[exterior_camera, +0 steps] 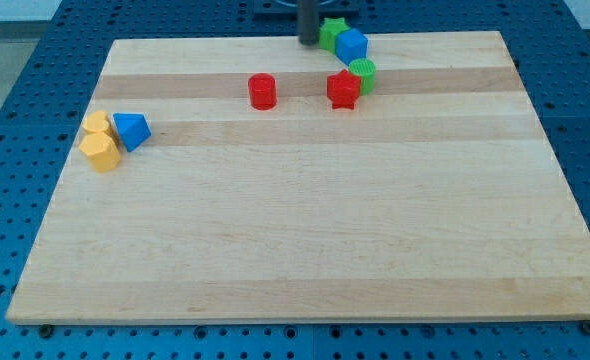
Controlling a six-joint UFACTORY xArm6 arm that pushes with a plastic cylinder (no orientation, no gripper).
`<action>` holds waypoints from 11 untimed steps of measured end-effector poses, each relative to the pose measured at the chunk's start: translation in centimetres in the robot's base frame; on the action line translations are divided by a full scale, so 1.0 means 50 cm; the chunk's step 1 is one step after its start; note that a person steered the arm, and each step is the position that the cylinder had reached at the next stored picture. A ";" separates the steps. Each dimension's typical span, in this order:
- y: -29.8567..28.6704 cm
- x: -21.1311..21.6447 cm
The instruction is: Move your arm to the top left of the board
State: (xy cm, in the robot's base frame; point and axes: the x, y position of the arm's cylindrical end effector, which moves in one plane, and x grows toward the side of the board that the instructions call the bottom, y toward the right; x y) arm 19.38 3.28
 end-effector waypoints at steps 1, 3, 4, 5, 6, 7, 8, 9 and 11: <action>0.114 0.048; 0.122 0.097; 0.093 0.104; 0.022 0.095; -0.099 0.045; -0.272 0.050; -0.473 0.142; -0.606 0.234; -0.632 0.241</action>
